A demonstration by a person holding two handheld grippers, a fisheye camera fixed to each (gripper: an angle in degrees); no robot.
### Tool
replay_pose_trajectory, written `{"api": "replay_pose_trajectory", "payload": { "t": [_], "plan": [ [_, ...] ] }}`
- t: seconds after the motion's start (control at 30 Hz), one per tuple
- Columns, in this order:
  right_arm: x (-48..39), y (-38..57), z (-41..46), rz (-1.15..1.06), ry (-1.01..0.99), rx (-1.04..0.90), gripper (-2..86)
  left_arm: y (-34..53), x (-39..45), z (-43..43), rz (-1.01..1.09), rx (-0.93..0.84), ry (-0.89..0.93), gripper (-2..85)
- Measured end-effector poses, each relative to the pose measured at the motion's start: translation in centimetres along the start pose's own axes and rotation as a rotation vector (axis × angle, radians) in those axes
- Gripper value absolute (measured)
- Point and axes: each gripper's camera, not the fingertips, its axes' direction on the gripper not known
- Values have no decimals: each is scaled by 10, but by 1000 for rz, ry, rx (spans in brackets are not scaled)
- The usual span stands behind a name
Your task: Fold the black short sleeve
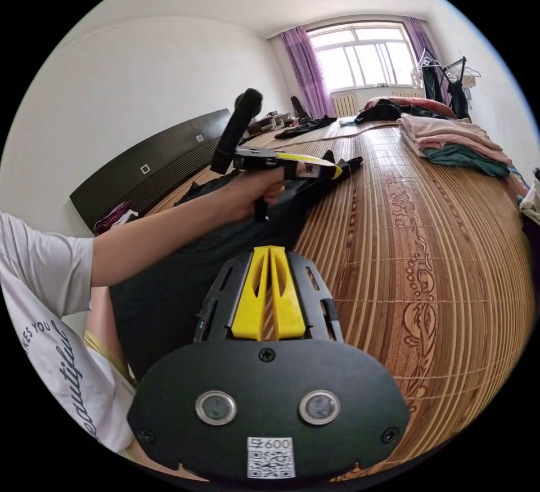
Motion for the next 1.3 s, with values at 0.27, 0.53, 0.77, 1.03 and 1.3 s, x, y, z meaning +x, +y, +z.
{"api": "replay_pose_trajectory", "payload": {
  "t": [0.27, 0.53, 0.77, 1.03, 1.3],
  "plan": [
    [-11, -19, -10, 50, 0, -12, -9, 15, 24, 39, 309, -222, 180, 64],
    [-18, -34, -11, 82, -6, -22, -9, -38, -102, -43, -176, 93, -34, 24],
    [-18, -43, 2, 95, -16, -58, -9, -86, -107, 69, 118, -413, -370, 5],
    [-15, -47, 36, 101, -8, -136, -9, -145, -82, 72, 95, -317, -608, 4],
    [-3, -34, 53, 128, -1, -98, -9, -116, -44, -127, 19, 196, -807, 12]
  ]
}}
